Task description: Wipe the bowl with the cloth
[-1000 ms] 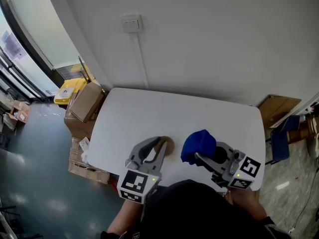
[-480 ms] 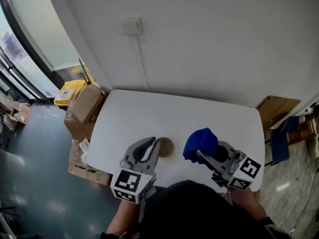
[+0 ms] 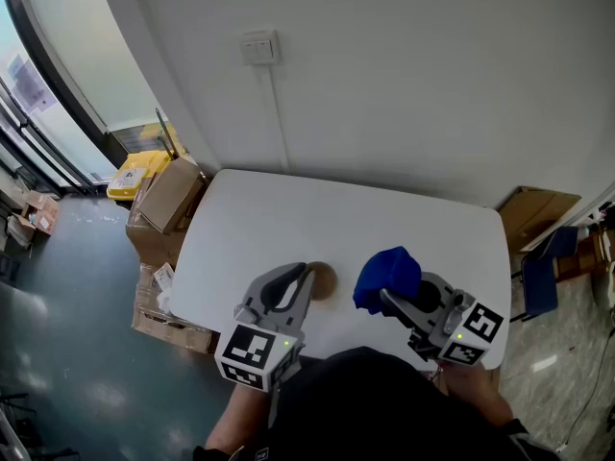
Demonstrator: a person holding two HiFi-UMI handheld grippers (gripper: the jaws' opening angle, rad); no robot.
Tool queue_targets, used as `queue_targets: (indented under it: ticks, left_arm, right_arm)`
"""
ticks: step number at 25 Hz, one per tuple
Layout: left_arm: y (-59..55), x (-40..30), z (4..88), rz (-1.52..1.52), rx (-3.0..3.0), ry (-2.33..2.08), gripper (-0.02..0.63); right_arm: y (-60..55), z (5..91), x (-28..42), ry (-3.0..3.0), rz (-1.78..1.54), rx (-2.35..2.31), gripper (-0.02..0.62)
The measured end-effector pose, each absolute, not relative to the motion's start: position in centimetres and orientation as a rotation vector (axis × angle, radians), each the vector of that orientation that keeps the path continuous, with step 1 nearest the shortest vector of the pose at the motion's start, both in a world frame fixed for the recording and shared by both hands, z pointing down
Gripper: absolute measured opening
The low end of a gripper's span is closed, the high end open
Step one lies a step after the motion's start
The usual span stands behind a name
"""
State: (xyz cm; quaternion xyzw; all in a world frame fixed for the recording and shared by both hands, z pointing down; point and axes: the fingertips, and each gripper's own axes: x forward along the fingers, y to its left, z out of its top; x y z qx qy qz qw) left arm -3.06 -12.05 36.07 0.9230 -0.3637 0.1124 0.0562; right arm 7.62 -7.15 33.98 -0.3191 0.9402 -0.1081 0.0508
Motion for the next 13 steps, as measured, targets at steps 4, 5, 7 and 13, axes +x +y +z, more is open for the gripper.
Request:
queue_targets:
  ticks: [4, 5, 7, 13]
  left_arm:
    - [-11.80, -3.06, 35.97, 0.334, 2.805, -1.100, 0.049]
    - [-11.80, -3.02, 36.02, 0.335, 2.804, -1.095, 0.049]
    - [-11.85, -2.90, 36.11, 0.341, 2.801, -1.087, 0.049]
    - [-11.80, -2.68, 36.16, 0.351, 2.803, -1.083, 0.049]
  right_arm:
    - [-6.92, 34.19, 7.27, 2.864, -0.338, -0.960, 0.060]
    - [-6.91, 34.21, 7.21, 2.865, -0.340, -0.958, 0.060]
    - [-6.94, 34.20, 7.15, 2.866, -0.344, -0.955, 0.060]
    - [-6.95, 34.28, 7.21, 2.871, -0.354, -0.953, 0.060]
